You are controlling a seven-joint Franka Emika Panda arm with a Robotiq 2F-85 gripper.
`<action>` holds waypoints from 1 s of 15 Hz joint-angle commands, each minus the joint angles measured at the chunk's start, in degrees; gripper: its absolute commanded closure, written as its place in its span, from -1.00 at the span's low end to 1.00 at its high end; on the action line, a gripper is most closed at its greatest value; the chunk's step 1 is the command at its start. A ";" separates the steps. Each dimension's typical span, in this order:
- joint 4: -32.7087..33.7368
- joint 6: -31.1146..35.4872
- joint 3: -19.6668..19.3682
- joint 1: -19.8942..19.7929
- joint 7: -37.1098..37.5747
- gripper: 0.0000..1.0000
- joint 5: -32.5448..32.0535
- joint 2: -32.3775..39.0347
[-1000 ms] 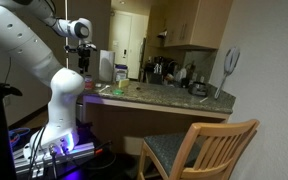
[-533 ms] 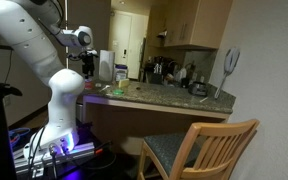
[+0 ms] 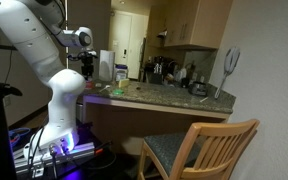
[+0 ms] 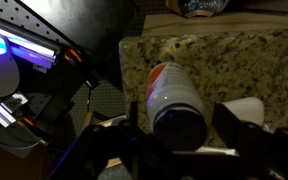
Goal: Move the bottle to the right
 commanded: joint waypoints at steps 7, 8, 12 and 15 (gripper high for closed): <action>-1.81 -0.07 -6.61 3.89 2.51 0.42 -1.61 -5.87; -3.94 -2.88 -10.46 5.31 -0.10 0.42 -1.23 -11.22; 1.56 -15.04 -18.69 2.59 -3.16 0.42 -6.69 -18.31; 0.57 -11.84 -15.68 1.78 -1.59 -0.08 -5.24 -17.31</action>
